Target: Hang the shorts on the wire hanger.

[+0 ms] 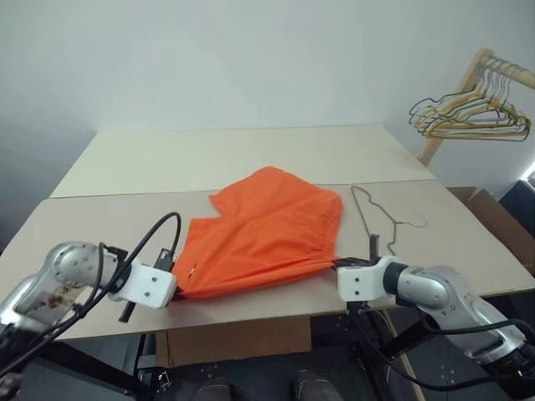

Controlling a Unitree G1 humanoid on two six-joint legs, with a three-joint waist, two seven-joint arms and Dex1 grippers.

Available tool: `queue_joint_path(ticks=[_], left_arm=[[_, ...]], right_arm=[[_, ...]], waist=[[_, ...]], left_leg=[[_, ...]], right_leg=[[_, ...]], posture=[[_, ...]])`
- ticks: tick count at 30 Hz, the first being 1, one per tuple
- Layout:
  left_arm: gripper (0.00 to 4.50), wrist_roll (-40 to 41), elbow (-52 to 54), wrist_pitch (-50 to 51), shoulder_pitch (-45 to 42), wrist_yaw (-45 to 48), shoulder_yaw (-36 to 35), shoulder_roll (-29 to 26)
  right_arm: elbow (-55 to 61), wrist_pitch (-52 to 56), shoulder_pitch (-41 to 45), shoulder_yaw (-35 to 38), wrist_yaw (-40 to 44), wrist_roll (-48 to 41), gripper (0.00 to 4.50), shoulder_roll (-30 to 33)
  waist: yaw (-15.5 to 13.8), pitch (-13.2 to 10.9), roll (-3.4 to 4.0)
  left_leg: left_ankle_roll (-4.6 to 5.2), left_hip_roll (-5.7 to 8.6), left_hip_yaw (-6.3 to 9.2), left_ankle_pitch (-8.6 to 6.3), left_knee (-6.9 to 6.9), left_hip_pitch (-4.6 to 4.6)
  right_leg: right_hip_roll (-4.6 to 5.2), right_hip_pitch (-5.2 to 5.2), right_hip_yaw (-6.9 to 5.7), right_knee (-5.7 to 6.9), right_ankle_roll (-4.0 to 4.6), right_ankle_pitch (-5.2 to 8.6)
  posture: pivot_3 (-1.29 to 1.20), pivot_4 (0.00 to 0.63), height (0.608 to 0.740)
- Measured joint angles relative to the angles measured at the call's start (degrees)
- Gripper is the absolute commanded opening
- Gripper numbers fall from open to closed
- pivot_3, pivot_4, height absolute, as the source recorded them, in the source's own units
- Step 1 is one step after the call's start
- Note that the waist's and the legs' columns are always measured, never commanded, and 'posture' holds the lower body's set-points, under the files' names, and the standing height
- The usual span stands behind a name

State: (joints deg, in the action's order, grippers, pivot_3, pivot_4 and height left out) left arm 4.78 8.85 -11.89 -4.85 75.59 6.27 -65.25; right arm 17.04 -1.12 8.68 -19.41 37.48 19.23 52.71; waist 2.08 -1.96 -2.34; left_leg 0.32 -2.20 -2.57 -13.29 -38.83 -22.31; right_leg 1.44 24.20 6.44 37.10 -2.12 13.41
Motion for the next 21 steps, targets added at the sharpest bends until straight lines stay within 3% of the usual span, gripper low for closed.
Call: queue_joint_path(ticks=[5,9,14,17,21], left_arm=[[0.00,4.37,12.94,7.46,12.82,-0.85,-10.65,-3.35],[0.00,6.22,18.83,11.62,16.86,-1.41,-12.59,-3.35],[0.00,5.89,20.44,13.73,15.40,-3.51,-11.48,-2.62],[0.00,5.42,15.15,13.69,6.47,-3.03,-7.30,-0.81],[0.00,2.19,-6.40,12.92,-22.71,-3.72,-0.51,10.82]], right_arm=[[-4.80,-8.31,1.57,-0.27,-1.56,1.08,0.03,-0.52],[-8.27,-12.60,2.69,-0.32,-1.88,2.41,0.03,-0.55],[-10.95,-13.51,4.21,-0.18,-1.03,2.00,0.03,-0.98],[-12.21,-12.12,5.15,0.98,4.00,-3.17,0.03,-0.89],[-23.03,-8.30,22.17,3.25,8.58,-8.38,0.03,-4.32]], waist=[[-1.27,-0.04,0.02],[-2.20,-0.07,0.04],[-2.98,-0.07,0.04],[-3.48,-0.11,0.10],[-4.07,-0.43,0.32]], left_leg=[[0.00,-0.03,-0.24,0.00,0.04,0.22],[-0.01,-0.09,-0.32,0.00,0.05,0.37],[-0.01,-0.18,-0.42,0.00,0.04,0.38],[0.01,-0.18,-0.48,0.01,0.01,0.36],[0.51,-0.15,-0.49,0.36,-0.06,0.21]], right_leg=[[0.13,-0.03,0.02,-0.01,0.02,0.01],[0.14,0.02,0.00,-0.02,0.04,0.02],[0.09,-0.02,0.00,-0.02,0.07,0.04],[0.06,-0.08,0.00,-0.02,0.08,0.03],[-0.13,-0.06,0.05,-0.08,0.18,-0.20]], posture=[[0.15,0.000,0.740],[0.15,0.000,0.740],[0.15,0.000,0.740],[0.15,0.000,0.740],[0.14,0.000,0.740]])
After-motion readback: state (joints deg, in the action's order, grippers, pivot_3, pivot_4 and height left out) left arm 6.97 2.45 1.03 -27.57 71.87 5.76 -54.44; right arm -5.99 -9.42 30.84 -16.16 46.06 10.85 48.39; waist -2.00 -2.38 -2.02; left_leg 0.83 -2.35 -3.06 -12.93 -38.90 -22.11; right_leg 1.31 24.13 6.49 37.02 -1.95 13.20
